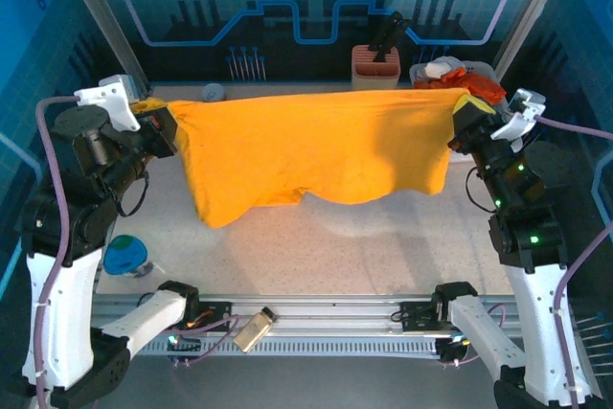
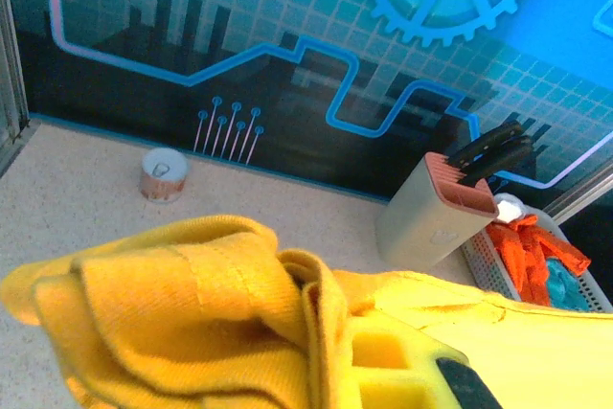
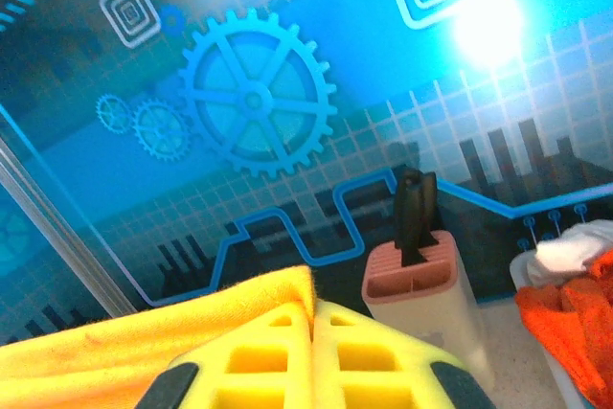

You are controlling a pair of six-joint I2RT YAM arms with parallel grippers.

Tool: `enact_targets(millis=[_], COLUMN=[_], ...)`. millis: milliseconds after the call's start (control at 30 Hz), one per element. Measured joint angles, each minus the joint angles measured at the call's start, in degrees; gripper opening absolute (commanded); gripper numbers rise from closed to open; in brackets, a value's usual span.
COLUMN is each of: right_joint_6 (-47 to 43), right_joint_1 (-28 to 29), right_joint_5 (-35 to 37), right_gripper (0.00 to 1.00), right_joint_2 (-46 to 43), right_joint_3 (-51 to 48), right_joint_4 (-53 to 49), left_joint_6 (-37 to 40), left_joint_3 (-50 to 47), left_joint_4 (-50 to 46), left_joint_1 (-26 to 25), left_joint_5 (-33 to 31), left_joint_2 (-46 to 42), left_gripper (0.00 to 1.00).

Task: Fold and stack the t-shirts

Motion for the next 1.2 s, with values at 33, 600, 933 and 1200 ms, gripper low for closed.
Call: enact_targets(millis=[33,600,933,1200], right_joint_6=[0.09,3.93,2.34,-0.48], right_joint_1=[0.0,-0.13,-0.15,-0.63], right_joint_5=[0.02,1.81,4.85,5.42], right_gripper=[0.0,0.0,0.0,0.0], right_joint_2=[0.2,26.21,24.52,15.74], right_joint_3=[0.57,7.61,9.31,-6.64], right_joint_4=[-0.04,-3.85,-1.62,0.09], left_joint_6=[0.22,4.61,10.56,15.43], left_joint_3=[0.09,9.77,23.71,-9.09], left_joint_4=[0.59,10.05,12.87,22.69], left_joint_1=[0.0,3.89,2.82,-7.69], left_joint_5=[0.0,1.84,2.51,-3.76], left_joint_2=[0.24,32.11,39.08,15.98], left_gripper=[0.02,0.0,0.0,0.03])
